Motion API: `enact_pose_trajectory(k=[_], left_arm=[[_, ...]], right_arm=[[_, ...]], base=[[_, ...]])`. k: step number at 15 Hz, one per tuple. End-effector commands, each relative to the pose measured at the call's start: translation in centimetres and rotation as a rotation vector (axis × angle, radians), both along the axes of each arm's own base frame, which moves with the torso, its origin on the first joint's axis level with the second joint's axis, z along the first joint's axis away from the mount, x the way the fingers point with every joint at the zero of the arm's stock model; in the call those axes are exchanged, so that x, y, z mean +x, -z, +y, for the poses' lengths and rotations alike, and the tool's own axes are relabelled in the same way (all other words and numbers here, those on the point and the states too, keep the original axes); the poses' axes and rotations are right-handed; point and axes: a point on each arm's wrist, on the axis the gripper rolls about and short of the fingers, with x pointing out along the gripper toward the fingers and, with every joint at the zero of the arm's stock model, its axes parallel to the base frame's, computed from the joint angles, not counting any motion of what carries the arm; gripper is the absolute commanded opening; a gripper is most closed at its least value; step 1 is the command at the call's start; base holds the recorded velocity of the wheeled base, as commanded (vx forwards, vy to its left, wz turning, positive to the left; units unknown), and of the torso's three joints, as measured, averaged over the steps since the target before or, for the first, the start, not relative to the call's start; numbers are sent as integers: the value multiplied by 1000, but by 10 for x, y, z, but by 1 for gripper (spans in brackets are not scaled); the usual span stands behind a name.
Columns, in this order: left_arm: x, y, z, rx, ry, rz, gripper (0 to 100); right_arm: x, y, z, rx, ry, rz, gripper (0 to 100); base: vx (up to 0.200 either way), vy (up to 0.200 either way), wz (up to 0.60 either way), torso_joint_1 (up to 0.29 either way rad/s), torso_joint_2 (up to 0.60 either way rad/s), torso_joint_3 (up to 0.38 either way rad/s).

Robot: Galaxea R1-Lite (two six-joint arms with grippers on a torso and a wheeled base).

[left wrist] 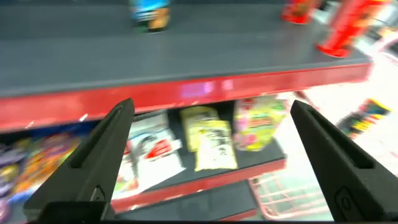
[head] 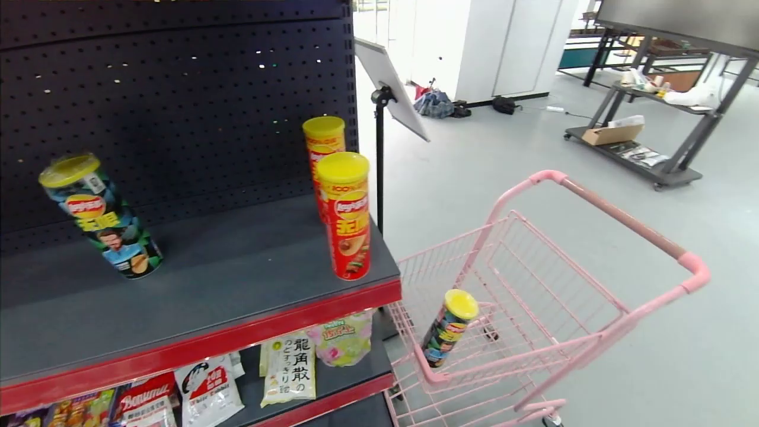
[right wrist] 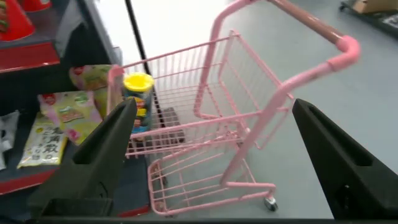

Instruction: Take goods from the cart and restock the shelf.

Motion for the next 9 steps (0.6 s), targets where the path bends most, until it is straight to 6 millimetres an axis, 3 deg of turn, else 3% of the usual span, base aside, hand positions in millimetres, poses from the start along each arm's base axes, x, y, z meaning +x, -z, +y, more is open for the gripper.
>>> enact_pose_trajectory(k=[1, 6, 9], left_arm=[[0, 0, 0, 2, 0, 2, 100], [0, 0, 0, 12, -2, 2, 100], [0, 0, 0, 12, -3, 2, 100]], right_arm=[[0, 0, 0, 0, -2, 0, 100], [0, 0, 0, 0, -2, 0, 100], [0, 0, 0, 0, -2, 0, 100]], base=[[0, 0, 0, 0, 0, 0], [0, 0, 0, 0, 0, 0], [0, 0, 0, -116, 274, 160]])
